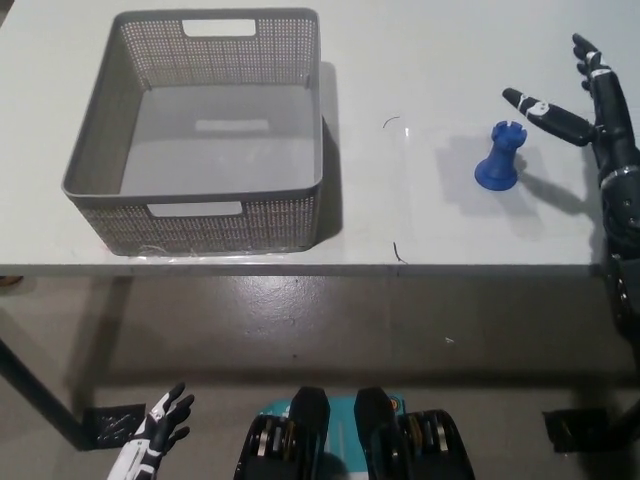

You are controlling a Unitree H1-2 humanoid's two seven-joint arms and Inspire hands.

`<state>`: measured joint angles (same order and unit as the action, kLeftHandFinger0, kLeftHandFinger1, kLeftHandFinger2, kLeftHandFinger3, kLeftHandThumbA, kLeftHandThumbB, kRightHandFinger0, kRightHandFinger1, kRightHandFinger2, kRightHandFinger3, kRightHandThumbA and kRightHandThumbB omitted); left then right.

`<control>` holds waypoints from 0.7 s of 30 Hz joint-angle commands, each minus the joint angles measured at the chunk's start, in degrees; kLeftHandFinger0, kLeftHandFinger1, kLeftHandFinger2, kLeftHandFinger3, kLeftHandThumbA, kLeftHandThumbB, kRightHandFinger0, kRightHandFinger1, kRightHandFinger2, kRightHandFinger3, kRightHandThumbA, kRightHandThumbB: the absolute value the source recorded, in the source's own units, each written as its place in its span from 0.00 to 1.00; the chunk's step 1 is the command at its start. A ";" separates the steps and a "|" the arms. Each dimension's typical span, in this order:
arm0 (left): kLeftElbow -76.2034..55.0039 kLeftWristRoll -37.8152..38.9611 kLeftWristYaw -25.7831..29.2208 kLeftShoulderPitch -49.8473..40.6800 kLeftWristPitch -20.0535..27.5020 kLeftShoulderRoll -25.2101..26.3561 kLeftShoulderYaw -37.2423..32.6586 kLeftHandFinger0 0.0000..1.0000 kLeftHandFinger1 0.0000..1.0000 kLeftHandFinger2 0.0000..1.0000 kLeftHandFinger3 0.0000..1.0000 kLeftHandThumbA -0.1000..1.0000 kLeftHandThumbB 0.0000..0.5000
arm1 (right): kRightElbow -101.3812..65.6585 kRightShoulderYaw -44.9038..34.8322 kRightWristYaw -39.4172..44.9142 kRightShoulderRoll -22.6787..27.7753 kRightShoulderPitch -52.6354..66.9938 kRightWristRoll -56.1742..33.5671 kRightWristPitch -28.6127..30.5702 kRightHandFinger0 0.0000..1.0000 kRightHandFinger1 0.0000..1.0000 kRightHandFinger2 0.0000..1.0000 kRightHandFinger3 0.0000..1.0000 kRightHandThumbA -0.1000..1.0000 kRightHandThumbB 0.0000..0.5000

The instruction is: Use the right hand to pick up a chess pieces and put it into a container on the left hand side

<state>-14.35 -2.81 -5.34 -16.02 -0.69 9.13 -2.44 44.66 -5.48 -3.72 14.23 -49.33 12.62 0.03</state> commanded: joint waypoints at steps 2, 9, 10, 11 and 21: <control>-0.93 0.05 -0.39 -0.21 2.02 0.16 -0.14 1.00 1.00 1.00 1.00 1.00 0.61 | 4.48 -0.34 -0.53 1.03 -6.34 -2.77 2.89 1.00 1.00 1.00 1.00 1.00 1.00; -0.11 0.05 -0.43 -0.15 2.72 0.30 -0.10 1.00 1.00 1.00 1.00 1.00 0.62 | 10.96 1.82 -1.88 -0.63 -8.38 -1.82 4.33 1.00 1.00 1.00 1.00 1.00 1.00; 0.00 -0.01 -0.42 -0.15 2.89 0.33 -0.11 1.00 1.00 1.00 1.00 1.00 0.62 | 11.37 1.93 -2.00 -0.72 -8.48 -1.82 4.52 1.00 1.00 1.00 1.00 1.00 1.00; -0.04 0.29 -0.36 -0.15 2.77 0.14 -0.01 1.00 1.00 1.00 1.00 1.00 0.62 | 12.21 2.14 -2.07 -1.03 -8.66 -1.82 4.62 1.00 1.00 1.00 1.00 1.00 1.00; -0.60 0.45 -0.56 -0.15 2.24 0.22 -0.07 1.00 1.00 1.00 1.00 1.00 0.60 | 19.37 3.28 -2.66 -3.08 -10.33 -2.47 7.29 1.00 1.00 1.00 1.00 1.00 1.00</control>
<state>-13.86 -2.92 -5.34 -16.03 -0.52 9.12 -2.49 62.92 -2.56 -4.82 11.48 -54.66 11.52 3.49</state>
